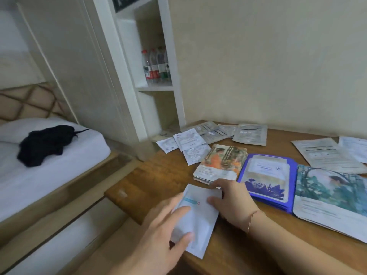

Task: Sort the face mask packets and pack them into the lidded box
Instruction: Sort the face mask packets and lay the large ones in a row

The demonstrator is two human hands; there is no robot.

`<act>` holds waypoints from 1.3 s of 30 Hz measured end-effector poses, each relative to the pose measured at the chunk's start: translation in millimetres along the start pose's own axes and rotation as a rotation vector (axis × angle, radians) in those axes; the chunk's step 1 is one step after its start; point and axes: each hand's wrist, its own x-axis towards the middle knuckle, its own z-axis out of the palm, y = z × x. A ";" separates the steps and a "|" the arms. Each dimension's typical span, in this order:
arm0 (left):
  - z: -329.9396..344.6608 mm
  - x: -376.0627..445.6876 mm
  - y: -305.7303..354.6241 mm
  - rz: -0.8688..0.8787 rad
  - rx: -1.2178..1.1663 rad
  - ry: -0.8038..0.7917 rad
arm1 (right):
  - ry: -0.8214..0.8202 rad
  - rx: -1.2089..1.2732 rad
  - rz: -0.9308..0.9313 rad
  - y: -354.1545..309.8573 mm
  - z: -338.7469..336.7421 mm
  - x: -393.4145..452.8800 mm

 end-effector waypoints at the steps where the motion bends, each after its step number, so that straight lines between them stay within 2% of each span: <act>1: 6.1 -0.5 -1.2 0.039 0.017 -0.053 | 0.024 -0.076 -0.013 0.7 1.4 -1.0; 3: 16.3 1.0 -4.6 0.066 0.093 -0.155 | 0.111 -0.289 -0.098 0.9 0.5 -7.4; 5: 20.9 4.4 -8.4 0.067 0.168 -0.184 | 0.241 -0.436 -0.276 0.1 -1.1 -14.7; 7: 20.7 7.6 -8.8 0.060 0.195 -0.191 | 0.241 -0.509 -0.453 1.1 0.9 -17.1; 8: 19.6 9.2 -8.8 0.057 0.203 -0.198 | 0.180 -0.563 -0.504 3.6 2.9 -16.3; 10: 18.0 12.7 -10.2 0.059 0.229 -0.225 | 0.064 -0.605 -0.501 9.6 9.8 -16.2; 13: 16.2 19.1 -10.8 0.064 0.250 -0.278 | 0.131 -0.551 -0.484 17.7 15.9 -12.8; 17: 1.7 27.9 -15.9 0.047 0.127 -0.375 | 0.046 -0.471 -0.477 21.3 11.9 -11.1; 21: -28.6 77.3 -35.6 -0.064 0.027 -0.132 | 0.243 -0.375 -0.549 18.3 -3.6 2.7; 28: -31.1 234.9 -109.7 -0.518 -0.072 0.125 | 0.293 -0.335 -0.582 6.5 -31.2 61.8; 30: -30.0 261.4 -123.4 -0.666 -0.216 0.162 | 0.288 -0.342 -0.615 4.5 -33.5 72.4; 33: -24.0 290.1 -147.9 -0.833 -0.609 0.183 | 0.309 -0.363 -0.687 6.4 -34.7 83.8; 36: -17.1 301.3 -168.4 -0.887 -0.787 0.186 | 0.298 -0.321 -0.694 4.9 -35.2 88.5; 39: -18.4 301.0 -169.4 -0.844 -0.897 0.191 | 0.298 -0.293 -0.686 0.6 -28.5 93.1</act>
